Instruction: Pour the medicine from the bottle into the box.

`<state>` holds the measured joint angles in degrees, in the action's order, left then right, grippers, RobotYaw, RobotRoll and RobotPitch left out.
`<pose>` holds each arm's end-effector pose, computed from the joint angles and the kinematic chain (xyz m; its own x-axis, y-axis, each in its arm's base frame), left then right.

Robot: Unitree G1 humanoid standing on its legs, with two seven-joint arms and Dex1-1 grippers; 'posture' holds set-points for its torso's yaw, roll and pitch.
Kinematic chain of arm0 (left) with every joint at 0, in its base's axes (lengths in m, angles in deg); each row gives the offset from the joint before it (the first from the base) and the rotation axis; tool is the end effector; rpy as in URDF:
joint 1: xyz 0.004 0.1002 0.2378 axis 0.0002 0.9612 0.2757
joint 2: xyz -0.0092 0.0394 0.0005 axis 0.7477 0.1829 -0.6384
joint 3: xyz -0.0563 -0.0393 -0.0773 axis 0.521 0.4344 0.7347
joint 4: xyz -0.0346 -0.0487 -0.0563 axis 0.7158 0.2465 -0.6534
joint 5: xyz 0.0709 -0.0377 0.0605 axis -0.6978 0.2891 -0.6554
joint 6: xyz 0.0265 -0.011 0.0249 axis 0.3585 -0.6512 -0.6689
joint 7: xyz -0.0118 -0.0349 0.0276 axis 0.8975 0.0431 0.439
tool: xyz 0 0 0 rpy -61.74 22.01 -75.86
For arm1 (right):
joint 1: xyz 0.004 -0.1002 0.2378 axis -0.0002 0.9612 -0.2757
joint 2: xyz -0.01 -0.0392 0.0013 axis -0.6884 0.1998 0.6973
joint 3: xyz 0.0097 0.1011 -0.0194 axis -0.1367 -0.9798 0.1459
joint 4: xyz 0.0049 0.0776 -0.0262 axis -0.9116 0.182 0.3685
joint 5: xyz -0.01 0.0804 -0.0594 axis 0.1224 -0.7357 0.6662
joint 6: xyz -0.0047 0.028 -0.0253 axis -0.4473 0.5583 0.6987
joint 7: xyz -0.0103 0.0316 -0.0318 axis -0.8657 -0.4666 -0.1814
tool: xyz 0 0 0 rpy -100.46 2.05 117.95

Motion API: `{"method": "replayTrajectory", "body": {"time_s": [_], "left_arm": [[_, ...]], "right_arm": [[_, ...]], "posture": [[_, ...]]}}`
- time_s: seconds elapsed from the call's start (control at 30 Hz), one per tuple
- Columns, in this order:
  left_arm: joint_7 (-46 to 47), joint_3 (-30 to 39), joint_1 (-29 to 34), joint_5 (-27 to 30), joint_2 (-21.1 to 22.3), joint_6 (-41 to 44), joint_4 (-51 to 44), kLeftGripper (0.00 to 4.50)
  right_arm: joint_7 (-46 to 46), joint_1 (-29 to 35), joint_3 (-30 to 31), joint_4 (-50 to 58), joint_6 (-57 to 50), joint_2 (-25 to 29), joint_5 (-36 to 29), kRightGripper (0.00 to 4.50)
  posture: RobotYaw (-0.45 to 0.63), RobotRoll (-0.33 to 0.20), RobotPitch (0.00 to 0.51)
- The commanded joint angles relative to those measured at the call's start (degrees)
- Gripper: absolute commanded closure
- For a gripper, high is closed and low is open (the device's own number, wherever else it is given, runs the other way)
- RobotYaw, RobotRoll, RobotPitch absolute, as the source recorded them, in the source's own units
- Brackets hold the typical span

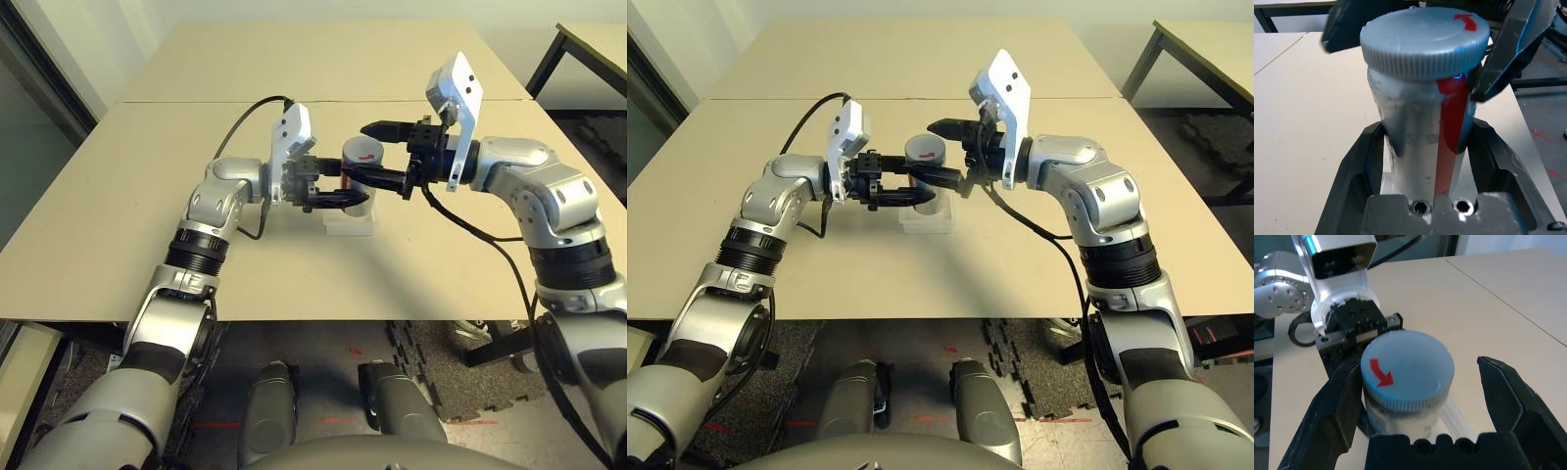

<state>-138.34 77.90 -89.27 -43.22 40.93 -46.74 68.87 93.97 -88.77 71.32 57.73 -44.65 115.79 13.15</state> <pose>0.3349 0.1489 0.1809 0.1511 -0.9778 -0.1450 0.9836 0.1341 0.1207 0.2913 -0.1788 0.2268 0.4398 0.8922 -0.1031 -0.8913 0.4195 -0.1718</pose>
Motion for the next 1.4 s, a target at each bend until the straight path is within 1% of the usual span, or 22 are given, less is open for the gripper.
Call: {"method": "replayTrajectory", "body": {"time_s": [0.03, 0.17, 0.3, 0.4, 0.5, 0.6, 0.73, 0.97, 1.17, 1.4], "left_arm": [[-0.85, 0.14, 0.34, 0.98, 1.18, -0.08, -1.62, 1.77], [-0.8, 0.11, 0.42, 0.91, 1.34, -0.14, -1.31, 1.77], [-0.47, 0.29, 0.38, 0.91, 1.19, -0.7, -0.69, 1.77], [1.09, 1.63, -0.29, 1.22, 0.16, -3.52, 0.43, 1.77], [2.42, 2.76, -1.86, 0.93, -0.51, -6.55, 3.27, 1.77], [2.61, 2.91, -2.46, 0.71, -0.56, -7.93, 5.34, 1.77], [2.95, 2.95, -2.53, 0.82, -0.64, -8.96, 6.34, 1.77], [2.91, 2.72, -2.08, 0.92, -0.98, -8.85, 6.25, 1.77], [2.86, 2.28, -1.01, 1.23, -1.78, -7.83, 4.59, 1.77], [2.72, 1.69, 0.22, 1.47, -1.94, -6.09, 3.05, 1.77]], "right_arm": [[-2.02, 1.4, -3.93, 0.79, -2.07, 2.55, -0.28, 0.0], [-3.33, 1.96, -6.05, 2.83, -4.19, 3.54, -2.08, 0.0], [-4.09, 2.65, -6.79, 4.7, -5.75, 3.85, -3.16, 0.0], [-4.59, 3.06, -6.69, 7.47, -8.11, 3.16, -5.19, 0.0], [-5.28, 2.93, -6.26, 9.36, -10.0, 1.27, -7.53, 0.0], [-5.34, 2.76, -5.29, 9.99, -10.52, 0.15, -8.23, 0.0], [-4.85, 2.67, -4.06, 10.87, -11.26, -0.03, -8.94, 0.0], [-7.48, -0.12, -2.71, 8.78, -9.9, -2.64, -6.81, 0.0], [-9.36, -2.51, -1.01, 4.87, -6.94, -4.71, -2.92, 0.0], [-9.94, -4.55, 0.14, 2.59, -4.86, -7.16, -1.19, 0.0]], "posture": [[-0.18, 0.0, 0.092], [-0.19, 0.0, 0.097], [-0.21, 0.0, 0.1], [-0.21, 0.0, 0.1], [-0.21, 0.0, 0.095], [-0.2, 0.0, 0.092], [-0.2, 0.0, 0.087], [-0.2, 0.0, 0.079], [-0.2, 0.0, 0.078], [-0.19, 0.0, 0.081]]}}
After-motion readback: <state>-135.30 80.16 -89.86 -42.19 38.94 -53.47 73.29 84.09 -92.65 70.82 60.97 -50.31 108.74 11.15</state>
